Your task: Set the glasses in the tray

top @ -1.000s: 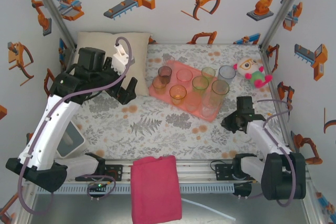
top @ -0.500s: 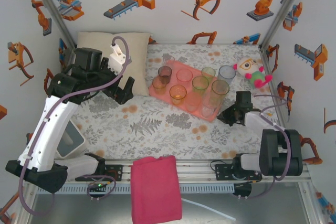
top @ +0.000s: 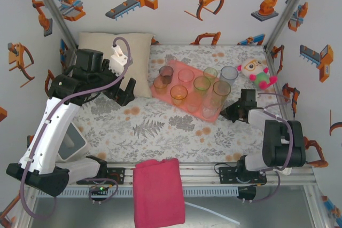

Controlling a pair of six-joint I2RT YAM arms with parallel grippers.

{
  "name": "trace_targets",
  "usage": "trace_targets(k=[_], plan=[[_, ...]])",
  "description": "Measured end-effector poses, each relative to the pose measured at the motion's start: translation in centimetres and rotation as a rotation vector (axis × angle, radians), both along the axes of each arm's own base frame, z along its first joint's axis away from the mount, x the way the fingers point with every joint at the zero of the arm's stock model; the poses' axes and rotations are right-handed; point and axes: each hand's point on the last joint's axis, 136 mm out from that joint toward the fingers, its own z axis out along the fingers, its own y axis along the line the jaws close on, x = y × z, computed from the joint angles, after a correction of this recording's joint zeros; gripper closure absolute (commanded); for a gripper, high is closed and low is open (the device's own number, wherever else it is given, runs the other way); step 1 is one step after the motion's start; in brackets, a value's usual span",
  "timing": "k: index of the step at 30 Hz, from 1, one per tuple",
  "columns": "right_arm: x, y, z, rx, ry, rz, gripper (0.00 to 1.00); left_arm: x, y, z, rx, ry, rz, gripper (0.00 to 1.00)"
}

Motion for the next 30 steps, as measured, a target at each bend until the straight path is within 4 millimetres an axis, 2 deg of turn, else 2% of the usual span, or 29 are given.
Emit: trace_targets(k=[16, 21, 27, 30], plan=[[1.5, 0.6, 0.0, 0.038, -0.028, 0.015, 0.85, 0.2, 0.4, -0.2, 0.0, 0.005, 0.017, 0.03], [1.7, 0.6, 0.1, 0.034, -0.031, 0.017, 0.77, 0.4, 0.6, -0.1, -0.004, 0.007, 0.027, 0.03], [0.4, 0.1, 0.6, -0.013, -0.002, 0.033, 0.7, 0.6, 0.6, -0.3, -0.009, 0.013, 0.036, 0.03], [-0.7, -0.9, 1.2, -0.044, 0.015, 0.023, 0.67, 0.7, 0.5, -0.8, -0.006, 0.026, 0.037, 0.03]])
